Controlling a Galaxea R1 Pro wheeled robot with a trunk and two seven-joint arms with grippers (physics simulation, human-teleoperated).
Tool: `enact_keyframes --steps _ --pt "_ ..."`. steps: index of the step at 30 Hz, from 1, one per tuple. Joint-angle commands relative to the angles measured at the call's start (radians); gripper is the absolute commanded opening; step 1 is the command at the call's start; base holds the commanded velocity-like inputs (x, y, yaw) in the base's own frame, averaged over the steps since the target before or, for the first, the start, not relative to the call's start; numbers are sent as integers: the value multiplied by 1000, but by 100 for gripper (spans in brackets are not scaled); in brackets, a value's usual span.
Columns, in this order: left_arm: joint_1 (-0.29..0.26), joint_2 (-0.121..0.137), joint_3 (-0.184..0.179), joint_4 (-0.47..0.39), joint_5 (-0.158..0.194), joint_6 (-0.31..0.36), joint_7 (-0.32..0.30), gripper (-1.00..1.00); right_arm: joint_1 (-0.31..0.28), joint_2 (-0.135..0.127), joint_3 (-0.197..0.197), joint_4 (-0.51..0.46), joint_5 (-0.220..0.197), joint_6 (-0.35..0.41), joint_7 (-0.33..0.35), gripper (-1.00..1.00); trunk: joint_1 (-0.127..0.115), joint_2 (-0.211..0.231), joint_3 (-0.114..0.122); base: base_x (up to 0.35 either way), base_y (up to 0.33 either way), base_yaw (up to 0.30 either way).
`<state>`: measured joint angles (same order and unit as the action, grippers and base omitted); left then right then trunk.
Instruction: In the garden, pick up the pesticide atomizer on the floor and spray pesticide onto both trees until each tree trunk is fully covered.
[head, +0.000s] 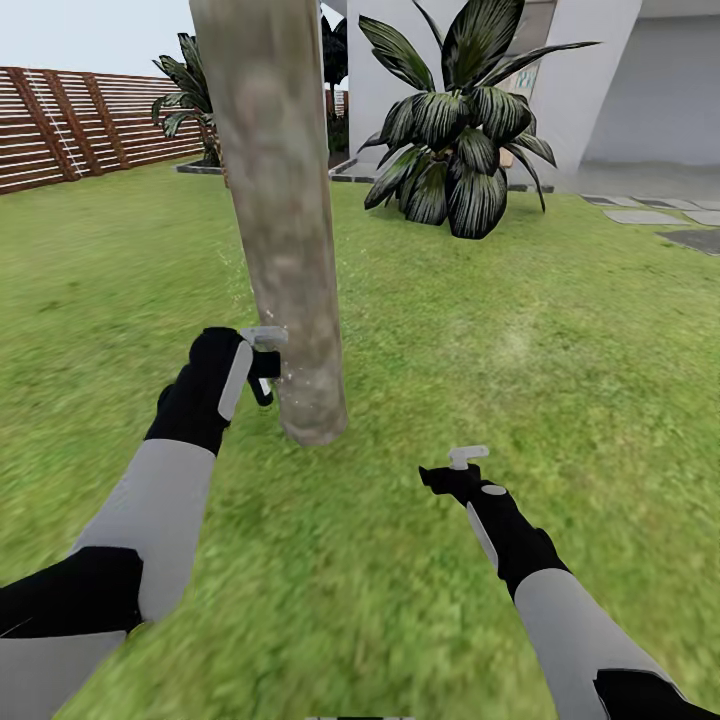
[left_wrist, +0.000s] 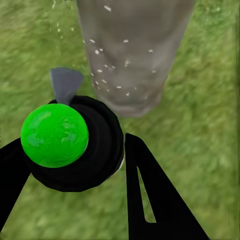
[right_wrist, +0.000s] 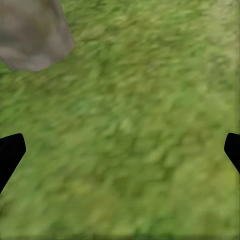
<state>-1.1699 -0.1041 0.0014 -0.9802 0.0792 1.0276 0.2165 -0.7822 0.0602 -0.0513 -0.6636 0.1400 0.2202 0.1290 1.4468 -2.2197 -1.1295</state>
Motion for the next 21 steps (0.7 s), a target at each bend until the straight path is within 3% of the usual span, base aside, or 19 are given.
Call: enact_keyframes --steps 1,7,10,17,21 --pt "-18 1 0 20 9 3 8 -100 0 1 -5 -2 10 5 8 100 0 0 -1 0 0 0" --pt "-100 3 2 87 10 3 8 -100 0 1 -5 -2 10 5 8 100 0 0 -1 0 0 0" --pt "-138 2 24 119 10 3 8 -100 0 1 -5 -2 10 5 8 100 0 0 -1 0 0 0" --pt "-133 0 22 172 7 3 9 -100 0 1 -5 -4 10 5 8 100 0 0 -1 0 0 0" --pt "-93 2 20 206 9 -1 7 -100 0 1 -5 -4 10 5 8 100 0 0 -1 0 0 0"
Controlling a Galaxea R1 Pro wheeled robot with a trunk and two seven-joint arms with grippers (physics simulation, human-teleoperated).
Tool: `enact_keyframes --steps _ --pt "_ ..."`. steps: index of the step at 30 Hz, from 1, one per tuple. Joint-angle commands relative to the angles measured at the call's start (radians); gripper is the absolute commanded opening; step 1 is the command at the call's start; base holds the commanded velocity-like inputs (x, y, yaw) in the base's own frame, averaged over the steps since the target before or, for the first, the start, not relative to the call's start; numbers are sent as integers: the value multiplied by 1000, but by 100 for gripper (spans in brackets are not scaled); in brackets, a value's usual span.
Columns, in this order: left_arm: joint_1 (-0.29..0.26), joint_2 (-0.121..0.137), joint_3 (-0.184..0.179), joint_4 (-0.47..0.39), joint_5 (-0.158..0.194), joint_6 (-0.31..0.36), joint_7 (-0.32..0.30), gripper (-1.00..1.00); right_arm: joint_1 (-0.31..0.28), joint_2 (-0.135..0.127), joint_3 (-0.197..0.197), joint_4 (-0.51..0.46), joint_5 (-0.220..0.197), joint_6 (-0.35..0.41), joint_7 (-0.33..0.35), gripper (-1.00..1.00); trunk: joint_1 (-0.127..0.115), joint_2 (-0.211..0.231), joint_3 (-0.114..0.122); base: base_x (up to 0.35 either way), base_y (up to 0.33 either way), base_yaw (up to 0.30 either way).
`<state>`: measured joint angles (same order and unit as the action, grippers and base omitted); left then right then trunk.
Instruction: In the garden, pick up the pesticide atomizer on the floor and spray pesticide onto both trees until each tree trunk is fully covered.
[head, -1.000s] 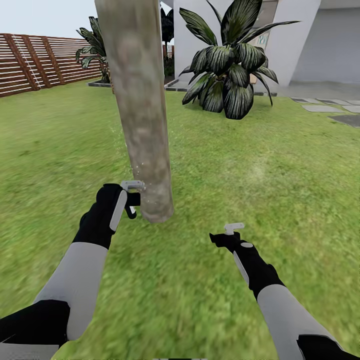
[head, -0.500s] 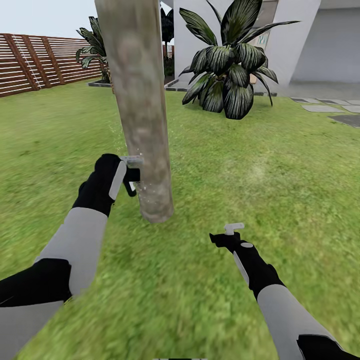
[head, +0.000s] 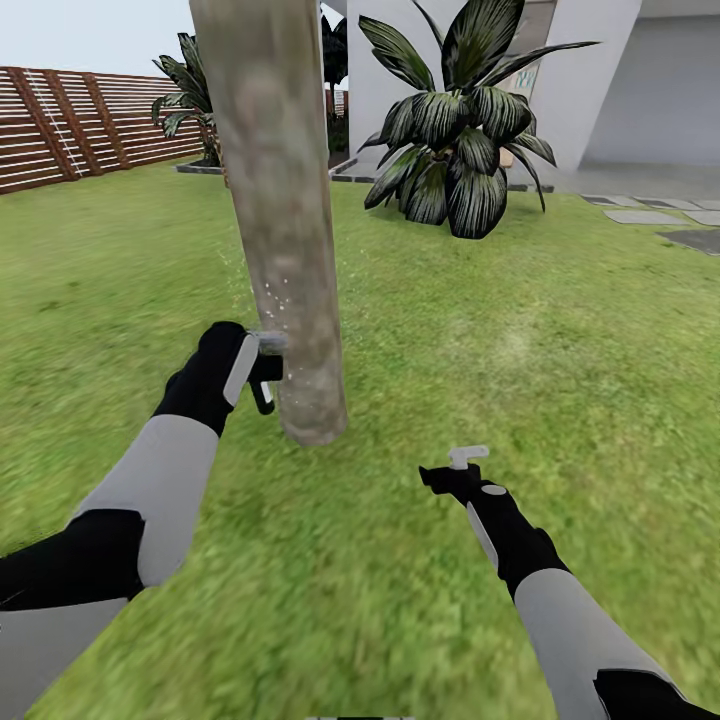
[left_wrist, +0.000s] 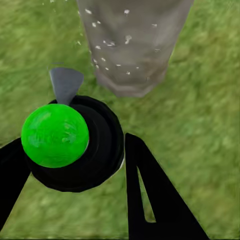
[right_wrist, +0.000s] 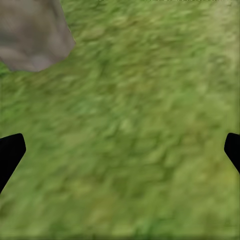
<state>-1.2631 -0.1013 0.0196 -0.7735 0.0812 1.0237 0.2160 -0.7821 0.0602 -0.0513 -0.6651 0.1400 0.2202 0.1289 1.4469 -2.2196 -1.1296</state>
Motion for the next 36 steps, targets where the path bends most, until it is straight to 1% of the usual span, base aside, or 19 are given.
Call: enact_keyframes --steps 1,3,4,5,6,7,8,11,13,15,21,29,36 --pt "13 -1 2 9 7 1 6 -100 0 1 -5 -2 10 5 8 100 0 0 -1 0 0 0" --pt "25 3 9 8 5 1 4 -100 0 1 -5 -2 10 5 8 100 0 0 -1 0 0 0" --pt "24 11 9 6 6 2 4 -100 0 1 -5 -2 10 5 8 100 0 0 -1 0 0 0" --pt "19 29 9 4 9 4 4 -100 0 1 -5 -2 10 5 8 100 0 0 -1 0 0 0" --pt "15 39 9 3 10 4 4 -100 0 1 -5 -2 10 6 8 100 0 0 -1 0 0 0" --pt "-9 51 9 3 11 6 3 -100 0 0 -6 -3 10 5 8 100 0 0 -1 0 0 0" --pt "-23 56 8 3 10 6 3 -100 0 0 -7 -3 10 5 8 100 0 0 -1 0 0 0" --pt "-17 57 1 9 6 3 4 -100 0 0 -7 -4 10 6 8 100 0 0 -1 0 0 0" --pt "20 54 0 9 7 0 5 -100 0 0 -6 -4 10 6 8 100 0 0 -1 -19 -4 0" --pt "33 51 0 4 7 0 5 -100 0 1 -6 -6 10 6 7 100 0 0 -1 -150 -106 41" --pt "36 47 0 2 5 -1 6 -100 -1 1 -5 -9 9 7 6 100 0 0 -1 -140 -232 249" --pt "36 46 0 2 3 -1 8 -100 0 1 -5 -10 9 7 6 100 0 0 -1 -7 -272 252" --pt "36 46 0 2 3 1 8 -100 0 1 -5 -8 9 7 6 100 0 0 -1 0 -274 26"
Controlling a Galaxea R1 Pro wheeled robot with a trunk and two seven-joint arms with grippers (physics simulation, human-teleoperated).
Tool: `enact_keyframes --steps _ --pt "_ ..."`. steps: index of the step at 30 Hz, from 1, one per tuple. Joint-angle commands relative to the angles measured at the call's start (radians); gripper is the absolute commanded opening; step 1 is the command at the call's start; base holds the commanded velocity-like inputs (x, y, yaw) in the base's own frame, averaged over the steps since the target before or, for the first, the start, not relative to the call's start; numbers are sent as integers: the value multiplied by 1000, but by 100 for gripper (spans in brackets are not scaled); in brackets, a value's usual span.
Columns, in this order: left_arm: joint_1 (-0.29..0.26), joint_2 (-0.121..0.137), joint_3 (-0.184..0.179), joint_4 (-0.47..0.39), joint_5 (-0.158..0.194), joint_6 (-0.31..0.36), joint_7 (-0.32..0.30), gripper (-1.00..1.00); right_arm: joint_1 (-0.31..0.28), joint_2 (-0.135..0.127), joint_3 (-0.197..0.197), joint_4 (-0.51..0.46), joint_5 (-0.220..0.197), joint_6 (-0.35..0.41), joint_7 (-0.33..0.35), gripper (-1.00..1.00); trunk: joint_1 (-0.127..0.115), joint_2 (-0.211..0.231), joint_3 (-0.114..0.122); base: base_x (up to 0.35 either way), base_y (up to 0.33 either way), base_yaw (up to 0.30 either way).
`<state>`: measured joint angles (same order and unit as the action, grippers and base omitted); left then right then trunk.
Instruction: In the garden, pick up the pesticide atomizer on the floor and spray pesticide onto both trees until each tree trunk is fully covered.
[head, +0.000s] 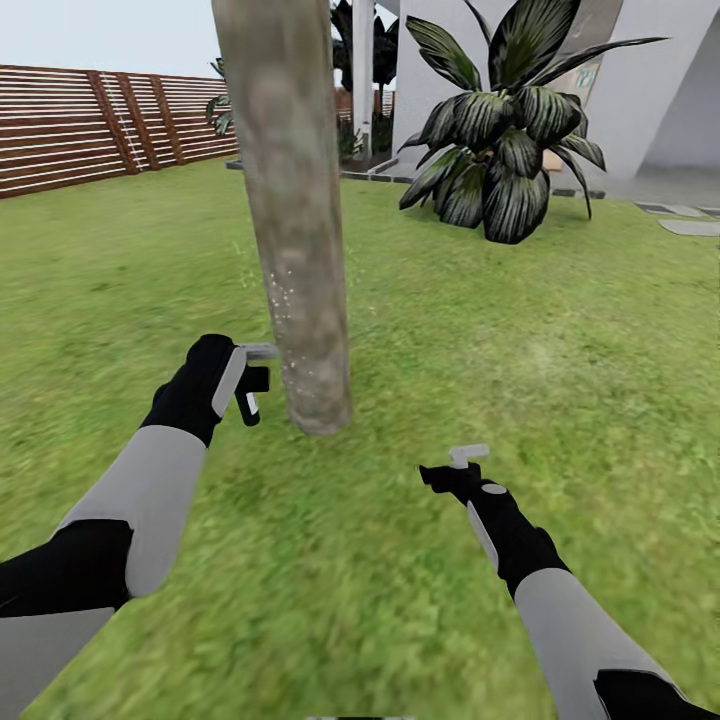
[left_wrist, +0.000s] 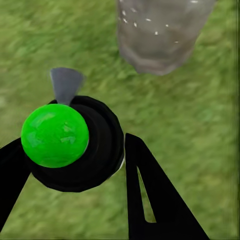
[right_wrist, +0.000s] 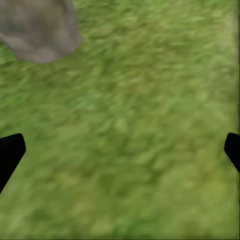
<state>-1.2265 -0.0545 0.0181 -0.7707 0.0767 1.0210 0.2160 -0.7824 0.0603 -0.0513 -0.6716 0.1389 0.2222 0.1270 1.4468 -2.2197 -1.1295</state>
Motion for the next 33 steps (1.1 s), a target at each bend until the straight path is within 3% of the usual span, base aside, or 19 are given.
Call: enact_keyframes --steps 1,16,26,33 --pt "-1 -1 2 -1 8 3 8 -100 0 1 -5 -2 10 5 8 100 0 0 -1 0 -274 1" --pt "-1 -1 2 -1 8 4 8 -100 0 1 -5 -2 10 5 8 100 0 0 -1 0 -274 3" --pt "-1 -1 3 0 8 2 9 -100 0 1 -5 -2 11 5 8 100 0 0 -1 -75 -272 229" --pt "1 0 3 11 8 2 12 -100 0 1 -3 4 13 6 9 100 0 0 -1 -128 -269 27"
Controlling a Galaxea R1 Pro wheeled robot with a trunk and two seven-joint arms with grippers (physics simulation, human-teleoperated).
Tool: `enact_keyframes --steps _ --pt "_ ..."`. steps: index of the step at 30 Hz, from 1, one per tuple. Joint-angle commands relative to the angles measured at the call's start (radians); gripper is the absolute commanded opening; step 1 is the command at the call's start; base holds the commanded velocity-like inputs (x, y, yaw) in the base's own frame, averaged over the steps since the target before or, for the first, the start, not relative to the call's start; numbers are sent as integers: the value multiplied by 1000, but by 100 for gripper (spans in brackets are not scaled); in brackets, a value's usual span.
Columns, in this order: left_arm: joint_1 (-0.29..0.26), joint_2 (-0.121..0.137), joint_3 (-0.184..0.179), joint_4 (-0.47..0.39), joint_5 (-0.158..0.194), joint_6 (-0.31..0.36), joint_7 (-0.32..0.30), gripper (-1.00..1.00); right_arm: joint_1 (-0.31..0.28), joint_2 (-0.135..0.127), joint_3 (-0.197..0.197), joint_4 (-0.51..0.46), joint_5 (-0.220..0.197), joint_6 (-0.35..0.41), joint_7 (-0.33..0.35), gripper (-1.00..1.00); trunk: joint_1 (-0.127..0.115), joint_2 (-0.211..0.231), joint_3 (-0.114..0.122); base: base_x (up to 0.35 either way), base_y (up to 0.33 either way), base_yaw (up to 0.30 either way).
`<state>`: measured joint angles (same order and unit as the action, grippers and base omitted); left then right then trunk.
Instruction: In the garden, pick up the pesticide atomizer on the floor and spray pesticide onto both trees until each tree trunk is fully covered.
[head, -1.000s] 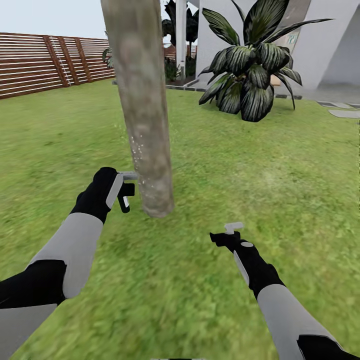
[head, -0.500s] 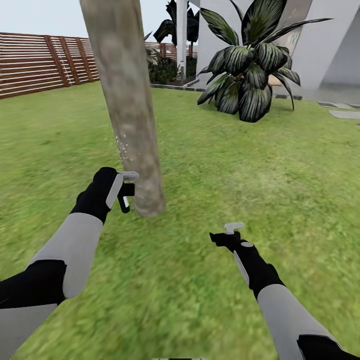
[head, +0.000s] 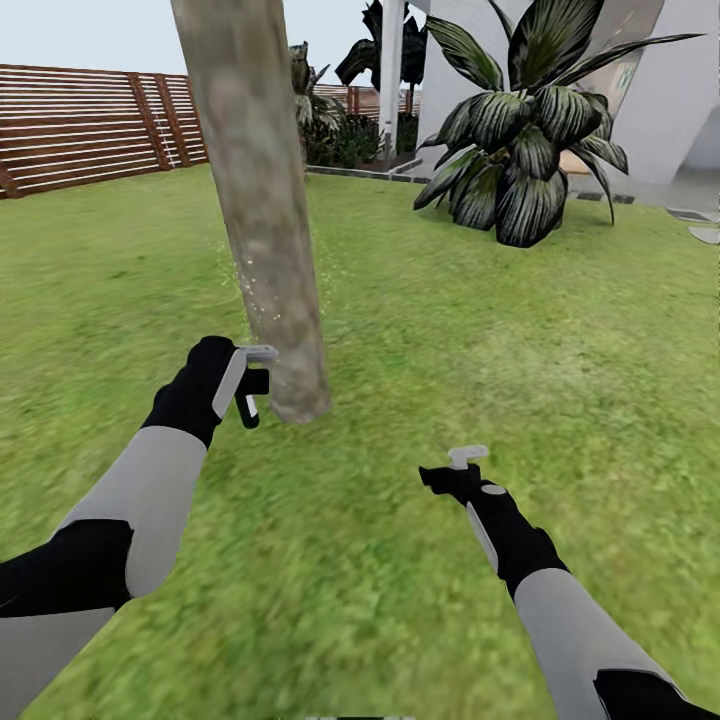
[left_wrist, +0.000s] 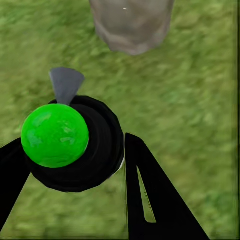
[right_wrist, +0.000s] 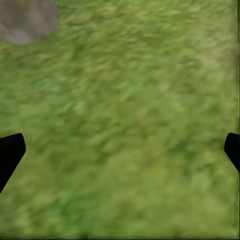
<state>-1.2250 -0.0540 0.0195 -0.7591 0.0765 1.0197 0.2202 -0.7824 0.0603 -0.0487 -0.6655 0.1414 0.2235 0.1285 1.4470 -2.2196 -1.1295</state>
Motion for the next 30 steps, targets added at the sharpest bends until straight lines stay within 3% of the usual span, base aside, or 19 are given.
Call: enact_keyframes --steps 1,8,30 --pt "-1 0 2 -1 8 3 8 -100 0 1 -5 -2 10 5 8 100 0 0 -1 -62 -269 0" --pt "-1 0 1 0 7 3 9 -100 0 6 -5 -7 9 4 6 100 0 0 -1 -9 -259 33" --pt "1 -1 2 0 6 3 11 -100 0 7 -7 -8 9 4 5 100 0 0 -1 35 -257 269"
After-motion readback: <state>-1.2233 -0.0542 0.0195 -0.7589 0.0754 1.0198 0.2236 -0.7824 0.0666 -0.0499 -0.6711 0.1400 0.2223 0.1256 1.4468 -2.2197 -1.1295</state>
